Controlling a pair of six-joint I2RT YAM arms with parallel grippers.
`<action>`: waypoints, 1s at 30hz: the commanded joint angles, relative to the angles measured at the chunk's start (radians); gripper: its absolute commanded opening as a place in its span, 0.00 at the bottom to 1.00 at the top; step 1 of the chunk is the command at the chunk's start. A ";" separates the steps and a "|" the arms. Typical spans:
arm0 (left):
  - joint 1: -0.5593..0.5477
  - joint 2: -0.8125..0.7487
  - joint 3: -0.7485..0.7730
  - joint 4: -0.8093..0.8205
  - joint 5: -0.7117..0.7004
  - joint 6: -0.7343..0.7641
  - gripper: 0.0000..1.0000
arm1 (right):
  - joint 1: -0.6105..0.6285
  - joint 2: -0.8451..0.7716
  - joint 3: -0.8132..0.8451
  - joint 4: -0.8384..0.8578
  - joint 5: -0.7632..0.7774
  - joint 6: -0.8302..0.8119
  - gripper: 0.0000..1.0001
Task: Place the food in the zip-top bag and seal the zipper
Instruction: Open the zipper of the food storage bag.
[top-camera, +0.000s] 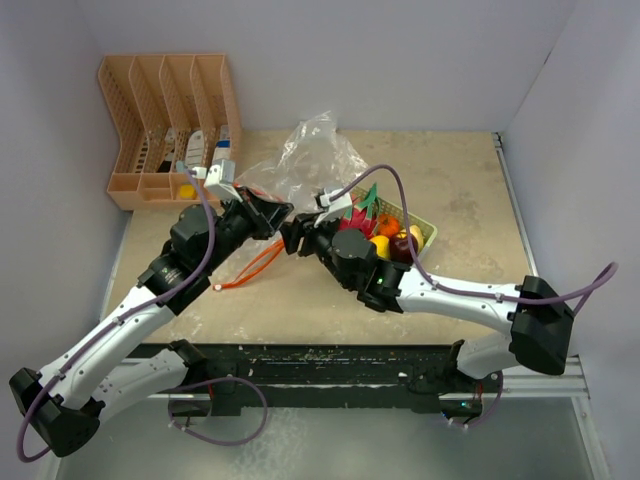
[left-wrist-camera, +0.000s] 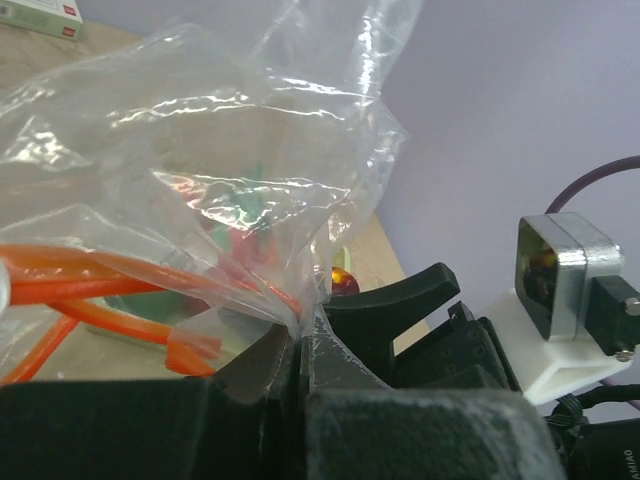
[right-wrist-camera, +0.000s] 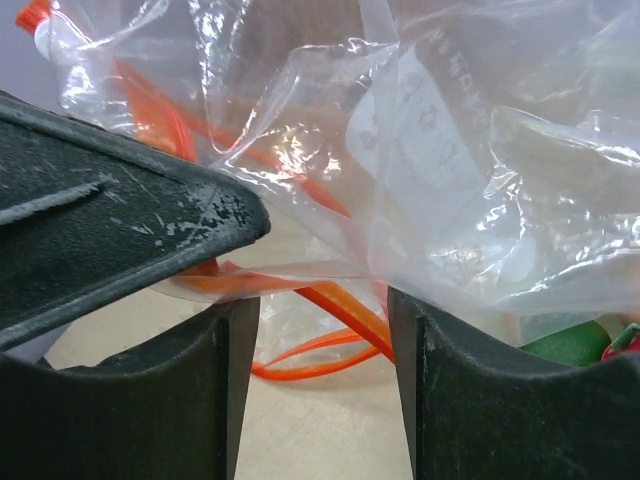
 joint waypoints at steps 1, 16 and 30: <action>-0.004 -0.011 0.003 0.081 0.049 -0.046 0.00 | 0.004 -0.029 -0.021 0.120 0.106 -0.004 0.50; -0.003 0.017 -0.010 0.064 -0.076 -0.048 0.00 | 0.043 -0.169 -0.086 0.098 0.103 -0.147 0.54; -0.004 0.097 0.108 -0.009 -0.142 -0.124 0.00 | 0.131 -0.090 -0.076 0.187 0.169 -0.341 0.73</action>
